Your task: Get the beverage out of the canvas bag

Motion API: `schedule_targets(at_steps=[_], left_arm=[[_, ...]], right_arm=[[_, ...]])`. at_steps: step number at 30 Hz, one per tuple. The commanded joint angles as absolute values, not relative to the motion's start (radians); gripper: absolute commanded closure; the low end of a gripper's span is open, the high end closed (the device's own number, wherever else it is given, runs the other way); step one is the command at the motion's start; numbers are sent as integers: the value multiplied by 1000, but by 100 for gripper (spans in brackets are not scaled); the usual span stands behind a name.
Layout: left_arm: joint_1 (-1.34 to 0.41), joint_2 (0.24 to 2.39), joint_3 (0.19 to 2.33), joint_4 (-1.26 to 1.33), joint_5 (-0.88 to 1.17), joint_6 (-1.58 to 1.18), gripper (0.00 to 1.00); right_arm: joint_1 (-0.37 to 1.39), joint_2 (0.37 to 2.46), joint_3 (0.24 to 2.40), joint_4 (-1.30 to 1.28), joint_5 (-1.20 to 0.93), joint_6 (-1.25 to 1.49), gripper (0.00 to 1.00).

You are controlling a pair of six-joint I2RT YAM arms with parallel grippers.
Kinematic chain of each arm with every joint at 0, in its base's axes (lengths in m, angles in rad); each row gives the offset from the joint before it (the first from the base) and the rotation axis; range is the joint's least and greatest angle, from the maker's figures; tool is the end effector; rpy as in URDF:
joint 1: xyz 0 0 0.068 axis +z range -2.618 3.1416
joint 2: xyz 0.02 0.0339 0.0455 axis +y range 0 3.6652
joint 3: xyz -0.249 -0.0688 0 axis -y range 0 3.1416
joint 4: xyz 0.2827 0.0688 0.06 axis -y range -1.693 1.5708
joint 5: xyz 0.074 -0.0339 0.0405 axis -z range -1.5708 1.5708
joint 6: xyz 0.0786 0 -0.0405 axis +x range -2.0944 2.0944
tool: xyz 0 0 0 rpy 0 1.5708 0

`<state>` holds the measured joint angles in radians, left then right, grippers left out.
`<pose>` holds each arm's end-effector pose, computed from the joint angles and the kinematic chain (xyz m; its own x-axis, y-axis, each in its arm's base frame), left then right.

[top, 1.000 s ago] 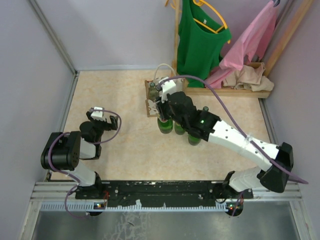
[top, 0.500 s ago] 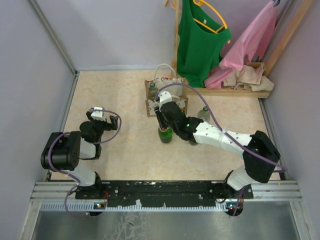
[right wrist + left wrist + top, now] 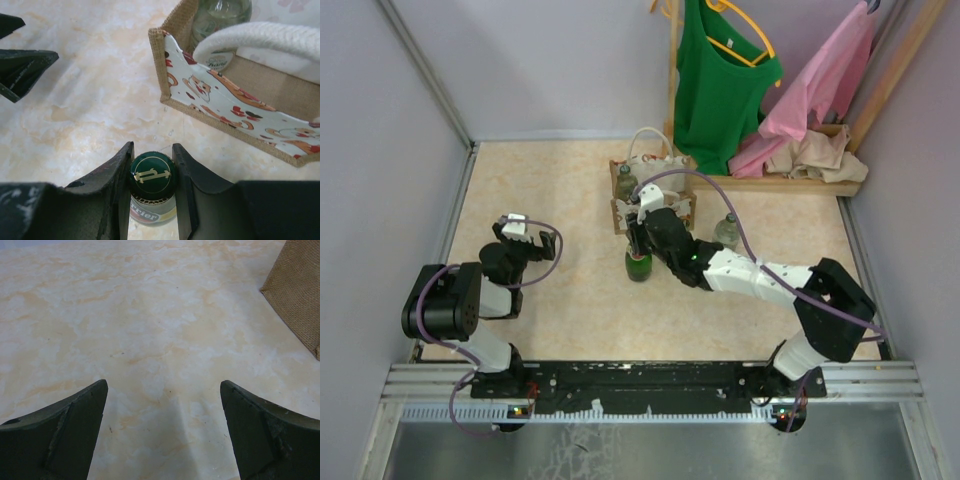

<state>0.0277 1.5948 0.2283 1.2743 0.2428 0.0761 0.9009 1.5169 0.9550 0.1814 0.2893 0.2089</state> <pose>0.2921 -0.0108 0.0839 -0.0756 0.0717 -0.9946 0.2188 0.9743 0.0536 0.2761 0.3125 0.2068 -0.3473 -0.1183 -0.9303 -0.5263 0.8457 0.0889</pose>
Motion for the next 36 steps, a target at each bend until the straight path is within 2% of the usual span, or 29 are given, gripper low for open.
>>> schedule_targets(at_steps=[1, 3, 4, 6, 8, 9, 15, 20, 23, 30, 36], left_arm=[[23, 1595, 243, 1282, 241, 81, 0], [22, 1595, 243, 1282, 240, 81, 0], [22, 1595, 241, 1282, 241, 81, 0], [22, 1595, 242, 1282, 239, 81, 0], [22, 1595, 242, 1282, 239, 81, 0], [21, 1595, 242, 1282, 241, 80, 0], [22, 1595, 242, 1282, 240, 81, 0], [21, 1596, 242, 1282, 240, 80, 0], [22, 1595, 242, 1282, 240, 81, 0], [22, 1595, 242, 1283, 240, 81, 0], [22, 1596, 242, 1282, 240, 81, 0]], right_arm=[[903, 1492, 975, 388, 281, 207, 100], [909, 1493, 971, 375, 282, 198, 99], [915, 1491, 969, 369, 286, 191, 95], [925, 1491, 969, 359, 299, 175, 82], [934, 1492, 970, 347, 311, 163, 62], [938, 1493, 971, 340, 319, 160, 56], [949, 1486, 980, 320, 340, 145, 37], [951, 1471, 1014, 296, 355, 116, 35], [951, 1466, 1105, 256, 369, 67, 35], [950, 1521, 1369, 139, 386, -8, 34], [908, 1714, 1696, -50, 417, -8, 37]])
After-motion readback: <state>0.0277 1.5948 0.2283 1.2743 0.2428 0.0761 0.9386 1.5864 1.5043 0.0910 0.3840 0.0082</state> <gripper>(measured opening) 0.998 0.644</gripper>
